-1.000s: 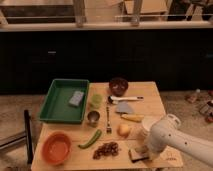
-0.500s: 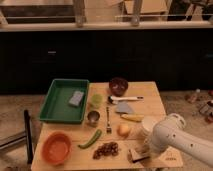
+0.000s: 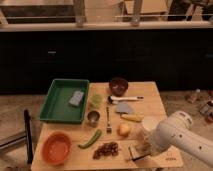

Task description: Place eraser in metal cup

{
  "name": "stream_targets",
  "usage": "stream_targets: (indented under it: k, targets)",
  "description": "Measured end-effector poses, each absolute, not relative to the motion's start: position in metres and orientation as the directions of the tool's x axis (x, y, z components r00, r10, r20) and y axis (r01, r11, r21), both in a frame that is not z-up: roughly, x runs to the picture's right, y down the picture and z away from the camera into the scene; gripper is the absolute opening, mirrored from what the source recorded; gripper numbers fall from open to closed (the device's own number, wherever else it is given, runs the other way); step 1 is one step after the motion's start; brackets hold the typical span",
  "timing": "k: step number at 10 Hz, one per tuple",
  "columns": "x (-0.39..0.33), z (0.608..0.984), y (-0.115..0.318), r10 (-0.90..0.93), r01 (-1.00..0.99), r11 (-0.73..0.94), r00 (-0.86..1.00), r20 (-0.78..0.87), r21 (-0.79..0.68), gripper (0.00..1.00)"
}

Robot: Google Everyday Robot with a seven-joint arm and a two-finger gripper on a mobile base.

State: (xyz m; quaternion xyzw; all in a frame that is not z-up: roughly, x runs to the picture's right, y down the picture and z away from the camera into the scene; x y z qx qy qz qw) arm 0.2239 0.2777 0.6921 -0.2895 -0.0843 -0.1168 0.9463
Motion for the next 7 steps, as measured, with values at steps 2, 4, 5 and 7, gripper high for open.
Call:
stream_targets:
  k: [2,4,5,7]
  targets:
    - [0.22,0.683,0.269,-0.191,0.286,0.812,0.954,0.232,-0.509,0.04]
    - [0.214,0.677,0.258,-0.213,0.304,0.816,0.949,0.233,-0.492,0.04]
    - [0.21,0.675,0.25,-0.226,0.314,0.819,0.946,0.233,-0.481,0.04]
    - [0.205,0.674,0.238,-0.238,0.32,0.825,0.944,0.227,-0.465,0.04]
